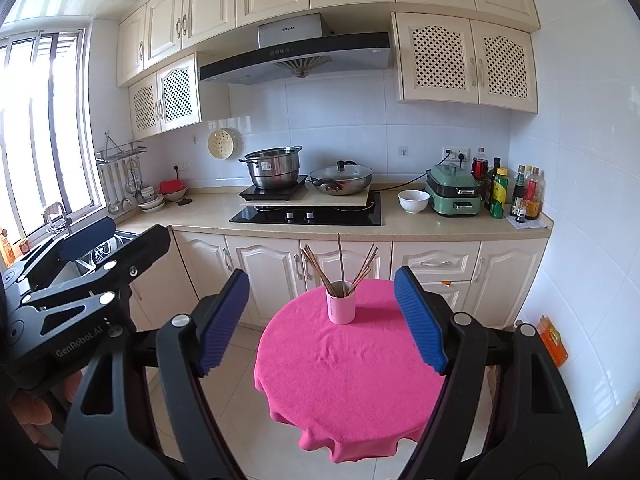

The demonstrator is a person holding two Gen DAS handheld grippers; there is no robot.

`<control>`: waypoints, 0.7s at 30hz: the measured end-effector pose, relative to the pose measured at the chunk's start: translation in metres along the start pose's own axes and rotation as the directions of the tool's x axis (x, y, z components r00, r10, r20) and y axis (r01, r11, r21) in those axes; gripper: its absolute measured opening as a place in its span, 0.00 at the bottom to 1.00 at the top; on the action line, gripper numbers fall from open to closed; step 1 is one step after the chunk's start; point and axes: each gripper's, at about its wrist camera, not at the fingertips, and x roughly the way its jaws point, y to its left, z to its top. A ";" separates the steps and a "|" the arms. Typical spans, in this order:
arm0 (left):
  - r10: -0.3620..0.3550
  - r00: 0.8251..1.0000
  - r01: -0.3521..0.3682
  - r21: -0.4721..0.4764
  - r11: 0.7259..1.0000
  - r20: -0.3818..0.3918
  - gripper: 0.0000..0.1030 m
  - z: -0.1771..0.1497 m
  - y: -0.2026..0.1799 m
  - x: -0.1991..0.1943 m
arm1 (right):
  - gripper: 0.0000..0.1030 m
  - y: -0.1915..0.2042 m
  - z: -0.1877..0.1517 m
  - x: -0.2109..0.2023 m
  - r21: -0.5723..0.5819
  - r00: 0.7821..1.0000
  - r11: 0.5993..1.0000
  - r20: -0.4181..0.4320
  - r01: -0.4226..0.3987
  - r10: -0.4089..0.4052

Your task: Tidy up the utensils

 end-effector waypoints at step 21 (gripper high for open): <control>0.000 1.000 0.000 0.004 1.000 -0.008 0.75 -0.003 0.006 0.004 | 0.72 -0.002 0.000 0.003 0.005 1.000 1.000 -0.008 -0.001 0.001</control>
